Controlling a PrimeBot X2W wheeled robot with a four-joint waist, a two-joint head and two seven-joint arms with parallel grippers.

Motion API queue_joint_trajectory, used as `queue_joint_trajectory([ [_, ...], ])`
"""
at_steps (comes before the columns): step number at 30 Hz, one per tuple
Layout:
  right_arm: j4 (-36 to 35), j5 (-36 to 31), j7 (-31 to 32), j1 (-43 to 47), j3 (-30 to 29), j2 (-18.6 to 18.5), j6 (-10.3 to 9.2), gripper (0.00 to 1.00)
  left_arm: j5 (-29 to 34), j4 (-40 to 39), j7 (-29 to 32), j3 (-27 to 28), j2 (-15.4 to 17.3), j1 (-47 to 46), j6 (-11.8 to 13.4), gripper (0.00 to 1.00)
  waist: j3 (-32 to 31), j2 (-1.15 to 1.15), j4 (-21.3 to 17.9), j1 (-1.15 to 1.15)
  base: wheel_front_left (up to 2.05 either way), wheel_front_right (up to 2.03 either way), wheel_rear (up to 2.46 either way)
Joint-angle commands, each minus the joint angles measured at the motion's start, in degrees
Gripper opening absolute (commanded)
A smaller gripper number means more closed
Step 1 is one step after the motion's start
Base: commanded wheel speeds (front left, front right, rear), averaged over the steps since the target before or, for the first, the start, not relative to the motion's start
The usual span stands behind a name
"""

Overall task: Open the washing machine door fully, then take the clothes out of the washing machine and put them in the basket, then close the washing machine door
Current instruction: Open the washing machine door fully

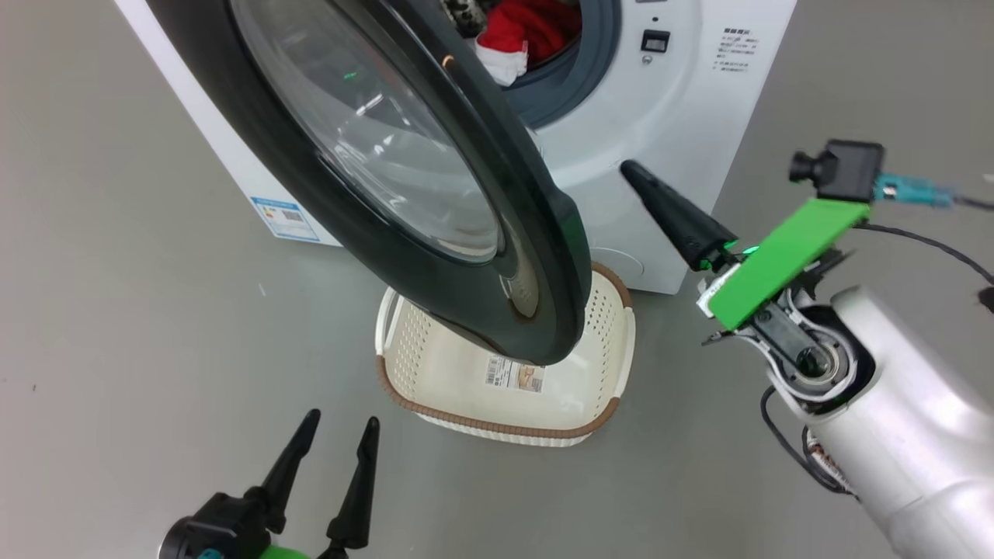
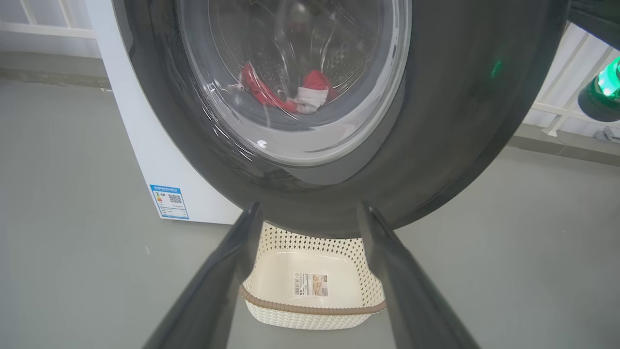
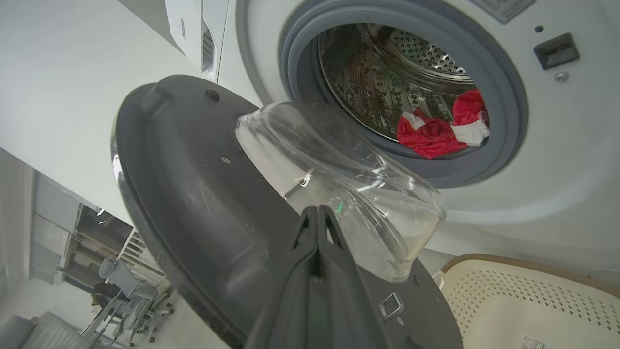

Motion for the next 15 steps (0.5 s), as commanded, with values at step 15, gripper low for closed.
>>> queue_joint_trajectory([
  [15, 6.3, 17.6, 24.1, -7.4, 2.1, -0.6, 0.28, 0.00, -1.4, -0.8, -0.7, 0.1, 0.4, -3.2, -0.3, 1.00, 2.4, 0.00, 2.2, 0.00, 0.00, 0.00, 0.00],
])
